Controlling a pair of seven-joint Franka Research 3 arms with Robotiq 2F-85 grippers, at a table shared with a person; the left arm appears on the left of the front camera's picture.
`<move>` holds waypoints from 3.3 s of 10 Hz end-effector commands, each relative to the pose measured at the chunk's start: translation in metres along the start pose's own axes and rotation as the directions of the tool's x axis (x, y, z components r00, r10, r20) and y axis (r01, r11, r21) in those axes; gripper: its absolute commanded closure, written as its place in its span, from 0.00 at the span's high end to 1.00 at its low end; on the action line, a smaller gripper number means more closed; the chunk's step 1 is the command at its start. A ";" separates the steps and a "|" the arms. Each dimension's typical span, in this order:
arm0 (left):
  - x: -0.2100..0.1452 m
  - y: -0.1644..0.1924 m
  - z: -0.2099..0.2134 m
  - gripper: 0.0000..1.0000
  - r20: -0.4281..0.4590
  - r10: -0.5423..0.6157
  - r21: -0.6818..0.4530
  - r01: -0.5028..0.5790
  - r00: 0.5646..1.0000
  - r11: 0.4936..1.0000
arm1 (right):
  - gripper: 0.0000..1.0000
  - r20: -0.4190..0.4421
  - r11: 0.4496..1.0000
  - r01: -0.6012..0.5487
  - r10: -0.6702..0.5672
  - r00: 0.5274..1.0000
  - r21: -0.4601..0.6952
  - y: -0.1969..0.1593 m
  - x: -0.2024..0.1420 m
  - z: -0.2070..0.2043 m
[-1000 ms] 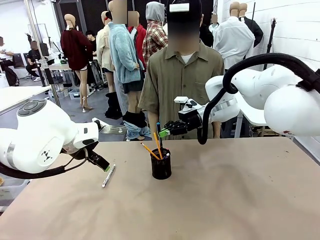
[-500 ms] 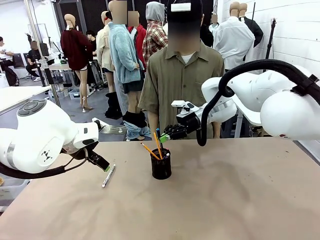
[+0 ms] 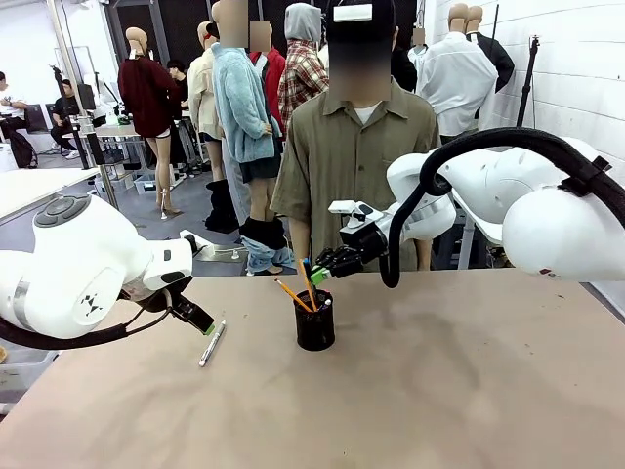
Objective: Place the pens into the pen holder.
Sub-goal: Pick up a writing instrument from the table and place it into the Pen holder.
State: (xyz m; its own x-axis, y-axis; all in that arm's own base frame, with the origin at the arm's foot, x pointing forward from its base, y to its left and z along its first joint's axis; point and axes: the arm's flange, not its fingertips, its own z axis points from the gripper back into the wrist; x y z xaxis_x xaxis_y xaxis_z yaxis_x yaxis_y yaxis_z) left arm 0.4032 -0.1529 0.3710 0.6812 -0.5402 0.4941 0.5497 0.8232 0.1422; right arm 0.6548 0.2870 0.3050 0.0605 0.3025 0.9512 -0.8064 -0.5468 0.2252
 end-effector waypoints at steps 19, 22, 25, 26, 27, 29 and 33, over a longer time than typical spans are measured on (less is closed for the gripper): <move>-0.001 0.002 0.001 1.00 0.002 0.005 -0.001 -0.005 1.000 1.000 | 0.68 0.234 0.454 0.535 -0.565 0.791 -0.712 0.246 0.057 0.117; -0.001 0.002 0.001 1.00 0.002 0.005 -0.001 -0.005 1.000 1.000 | 0.68 0.234 0.454 0.535 -0.565 0.791 -0.712 0.246 0.057 0.117; -0.001 0.002 0.001 1.00 0.002 0.005 -0.001 -0.005 1.000 1.000 | 0.68 0.234 0.454 0.535 -0.565 0.791 -0.712 0.246 0.057 0.117; -0.001 0.002 0.001 1.00 0.002 0.005 -0.001 -0.005 1.000 1.000 | 0.68 0.234 0.454 0.535 -0.565 0.791 -0.712 0.246 0.057 0.117; 0.000 0.000 0.000 1.00 0.000 0.000 0.000 0.000 1.000 1.000 | 0.68 0.234 0.454 0.535 -0.565 0.791 -0.712 0.246 0.057 0.117; 0.031 0.014 -0.023 1.00 -0.109 0.065 -0.032 -0.069 0.992 0.997 | 0.68 0.234 0.454 0.535 -0.565 0.791 -0.712 0.246 0.057 0.117; 0.077 0.028 -0.073 1.00 -0.299 0.079 -0.074 -0.106 0.951 0.992 | 0.68 0.234 0.454 0.535 -0.565 0.791 -0.712 0.246 0.057 0.117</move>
State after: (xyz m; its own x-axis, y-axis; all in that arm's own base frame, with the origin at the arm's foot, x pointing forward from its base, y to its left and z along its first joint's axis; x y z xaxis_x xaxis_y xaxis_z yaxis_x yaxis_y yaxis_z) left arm 0.4929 -0.1706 0.3484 0.8206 -0.5096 0.2587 0.5158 0.8553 0.0487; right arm 0.5265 0.0783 0.4402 0.6541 0.3630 0.6636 -0.7397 0.4902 0.4610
